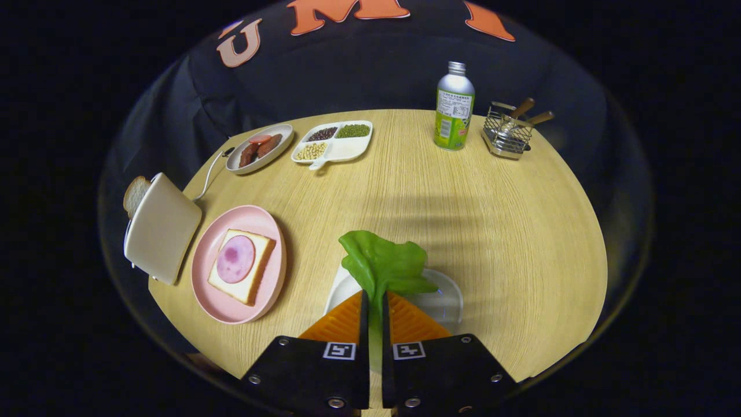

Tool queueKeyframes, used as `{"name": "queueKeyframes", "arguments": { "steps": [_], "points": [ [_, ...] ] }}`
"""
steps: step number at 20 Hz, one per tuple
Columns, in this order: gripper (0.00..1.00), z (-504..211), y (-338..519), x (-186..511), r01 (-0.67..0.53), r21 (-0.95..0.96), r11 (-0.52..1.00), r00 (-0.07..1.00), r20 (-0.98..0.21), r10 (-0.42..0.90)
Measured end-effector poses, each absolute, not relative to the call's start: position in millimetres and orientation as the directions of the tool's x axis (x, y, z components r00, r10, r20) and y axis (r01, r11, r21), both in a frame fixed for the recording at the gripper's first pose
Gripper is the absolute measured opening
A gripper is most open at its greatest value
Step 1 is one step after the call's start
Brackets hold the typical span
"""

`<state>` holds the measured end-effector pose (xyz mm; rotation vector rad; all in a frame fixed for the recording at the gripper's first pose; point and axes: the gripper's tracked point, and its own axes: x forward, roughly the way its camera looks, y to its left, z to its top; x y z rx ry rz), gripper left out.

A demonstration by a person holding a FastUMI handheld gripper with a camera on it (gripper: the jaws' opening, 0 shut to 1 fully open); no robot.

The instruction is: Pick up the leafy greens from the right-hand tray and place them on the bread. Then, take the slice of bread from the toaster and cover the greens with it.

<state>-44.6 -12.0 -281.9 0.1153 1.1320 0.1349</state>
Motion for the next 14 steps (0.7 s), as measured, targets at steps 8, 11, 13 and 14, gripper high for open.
{"name": "queueKeyframes", "arguments": {
  "steps": [8, 11, 13, 14],
  "points": [
    [0.09, -244.9, 35.8, -30.1, -0.174, 0.192, 0.966, 0.483, -0.838, 0.254],
    [0.09, -236.6, 55.0, -29.4, -0.225, 0.196, 0.955, 0.486, -0.827, 0.284],
    [0.09, -233.2, 69.1, -27.7, -0.257, 0.198, 0.946, 0.486, -0.820, 0.304],
    [0.09, -231.8, 76.6, -26.8, -0.272, 0.202, 0.941, 0.485, -0.816, 0.315]
  ]
}}
